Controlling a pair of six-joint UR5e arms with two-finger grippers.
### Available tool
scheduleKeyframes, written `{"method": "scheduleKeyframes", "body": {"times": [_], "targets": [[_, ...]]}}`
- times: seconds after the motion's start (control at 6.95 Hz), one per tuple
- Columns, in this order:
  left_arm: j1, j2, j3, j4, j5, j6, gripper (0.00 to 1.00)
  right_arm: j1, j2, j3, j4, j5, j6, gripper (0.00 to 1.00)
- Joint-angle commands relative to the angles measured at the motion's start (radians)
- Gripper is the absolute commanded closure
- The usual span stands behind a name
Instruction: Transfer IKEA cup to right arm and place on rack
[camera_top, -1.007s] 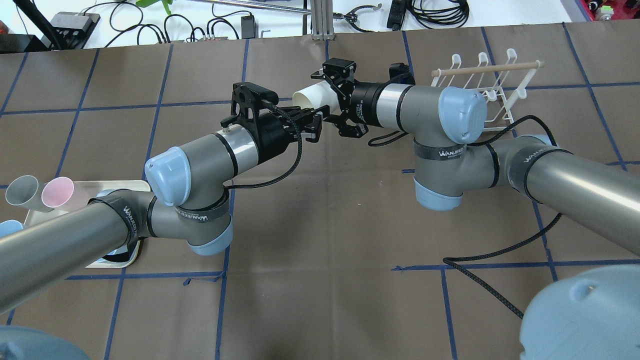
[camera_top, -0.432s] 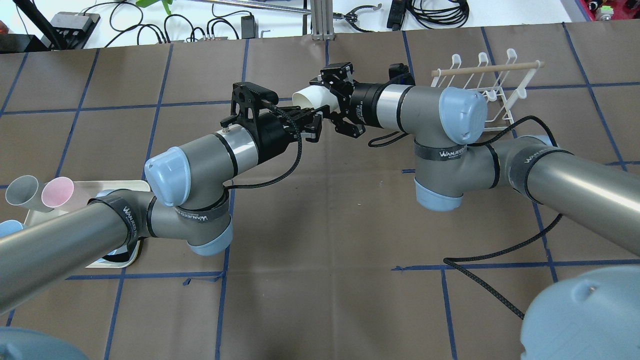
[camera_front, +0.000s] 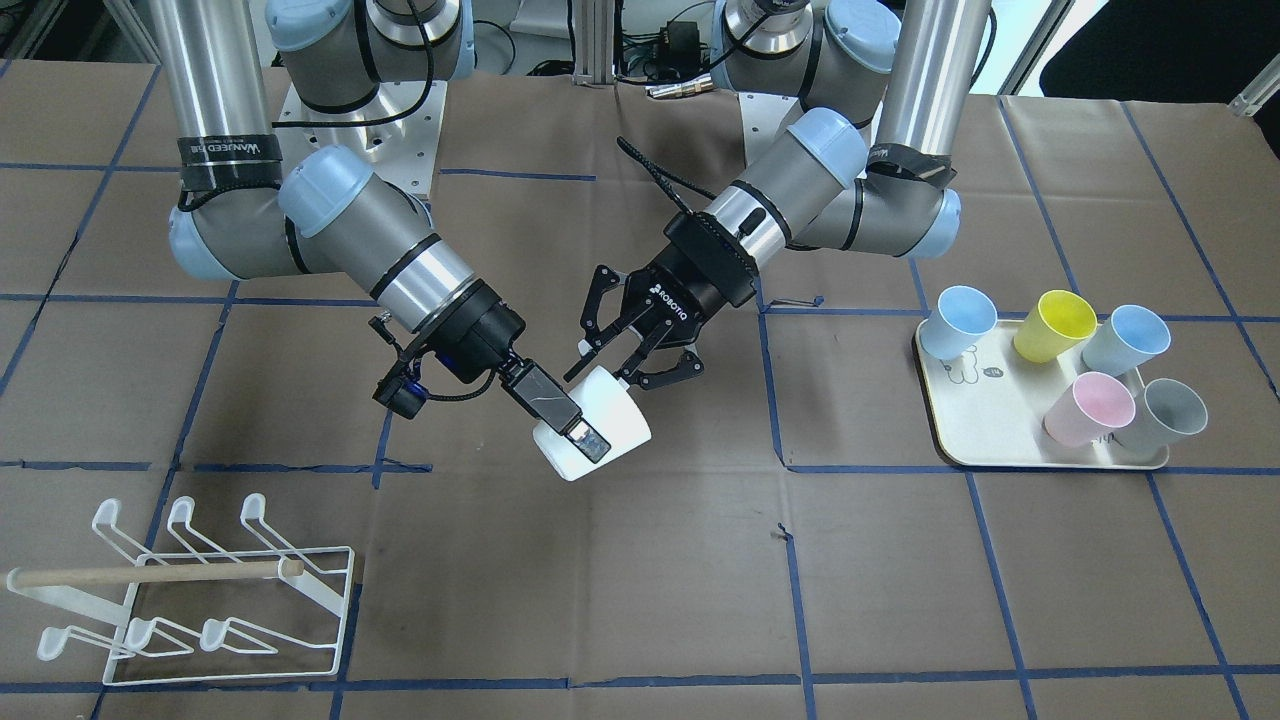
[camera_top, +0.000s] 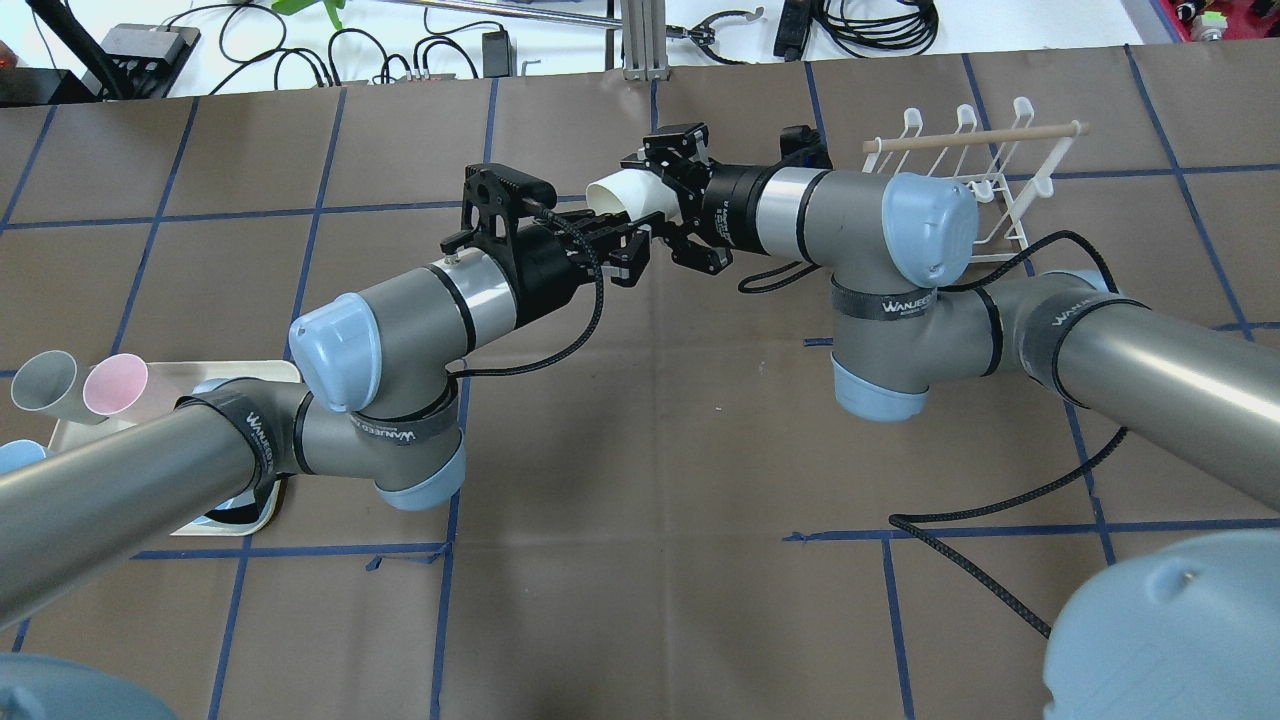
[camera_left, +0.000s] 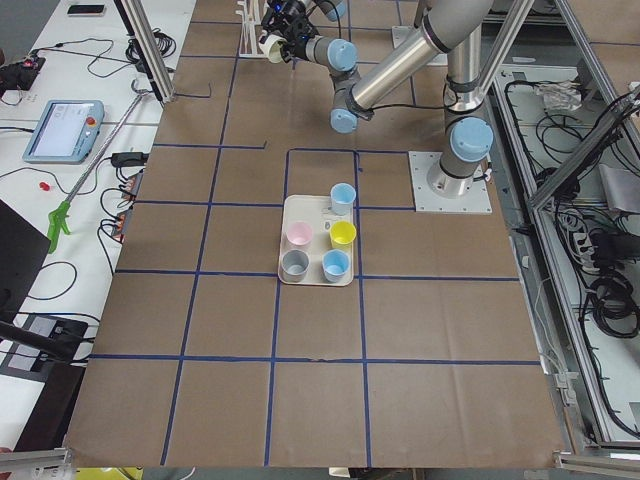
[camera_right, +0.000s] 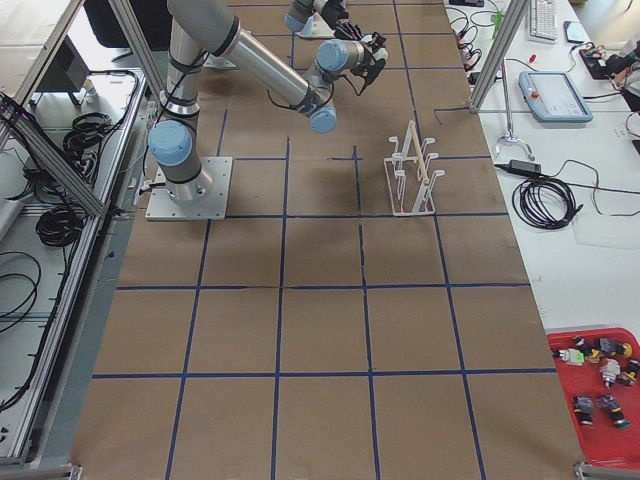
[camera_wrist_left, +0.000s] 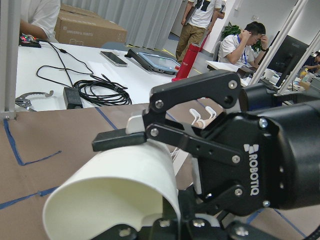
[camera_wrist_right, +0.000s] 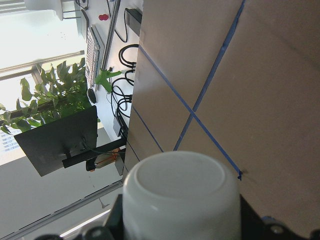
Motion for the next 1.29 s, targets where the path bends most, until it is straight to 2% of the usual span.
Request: {"method": "scheduleKeyframes", "body": {"times": [0.0,0.43,0.72,1.01,1.15], "targets": [[0.002,0.005,0.001,0.001,-0.002,-0.031,0.04,0.001,-0.001,0.0,0.001,-0.001,-0.001,0.53],[0.038,0.048,-0.053,0.003,0.006,-0.031,0.02,-0.021,0.0,-0.013,0.001,0.002,-0.006,0.53],[0.153,0.134,-0.136,0.0,-0.002,-0.029,0.02,-0.103,0.005,-0.055,0.001,0.003,-0.039,0.53],[0.231,0.168,-0.151,-0.024,-0.013,-0.029,0.02,-0.167,0.003,-0.089,-0.005,-0.013,-0.212,0.53],[0.239,0.178,-0.133,-0.099,-0.003,-0.029,0.02,-0.18,0.0,-0.088,-0.005,-0.046,-0.333,0.53]]}}
